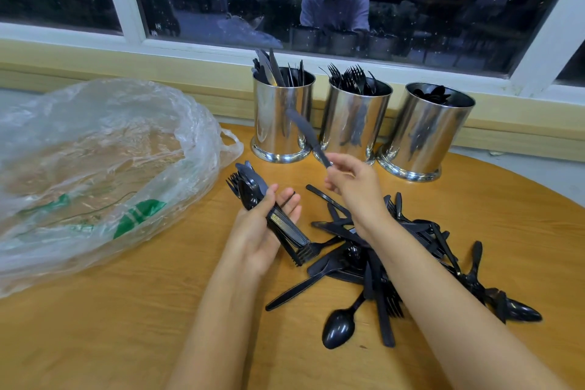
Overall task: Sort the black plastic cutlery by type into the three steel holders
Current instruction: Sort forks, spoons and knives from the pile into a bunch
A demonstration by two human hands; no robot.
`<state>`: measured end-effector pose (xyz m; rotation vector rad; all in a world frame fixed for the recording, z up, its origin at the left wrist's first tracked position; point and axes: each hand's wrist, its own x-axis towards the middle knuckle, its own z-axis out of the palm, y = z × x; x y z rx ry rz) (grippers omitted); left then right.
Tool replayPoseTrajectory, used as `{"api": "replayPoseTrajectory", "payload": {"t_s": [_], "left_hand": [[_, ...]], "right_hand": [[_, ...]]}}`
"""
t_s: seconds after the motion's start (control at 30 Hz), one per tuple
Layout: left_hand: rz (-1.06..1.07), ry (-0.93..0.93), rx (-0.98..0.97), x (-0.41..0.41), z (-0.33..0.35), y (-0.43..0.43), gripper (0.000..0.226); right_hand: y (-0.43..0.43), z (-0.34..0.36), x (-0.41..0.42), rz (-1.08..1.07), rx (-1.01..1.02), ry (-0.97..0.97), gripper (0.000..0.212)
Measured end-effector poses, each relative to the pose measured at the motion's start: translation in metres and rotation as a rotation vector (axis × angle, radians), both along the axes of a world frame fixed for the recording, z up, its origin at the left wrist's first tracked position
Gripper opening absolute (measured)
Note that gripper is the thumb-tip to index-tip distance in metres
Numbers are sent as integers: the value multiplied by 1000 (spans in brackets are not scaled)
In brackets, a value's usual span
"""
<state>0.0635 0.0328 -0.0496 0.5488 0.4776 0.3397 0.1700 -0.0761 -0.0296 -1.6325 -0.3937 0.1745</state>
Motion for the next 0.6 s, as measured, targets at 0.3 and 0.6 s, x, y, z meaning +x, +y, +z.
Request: {"api": "replayPoseTrajectory", "payload": {"t_s": [0.3,0.6], "left_hand": [[-21,-19,68,0,0,-3,18],[197,37,125,-9,1,26,12]], "right_hand": [[-5,-24,-45,117,-228,-153,11],[-13,-22,-16,75,-382,-279,9]]}}
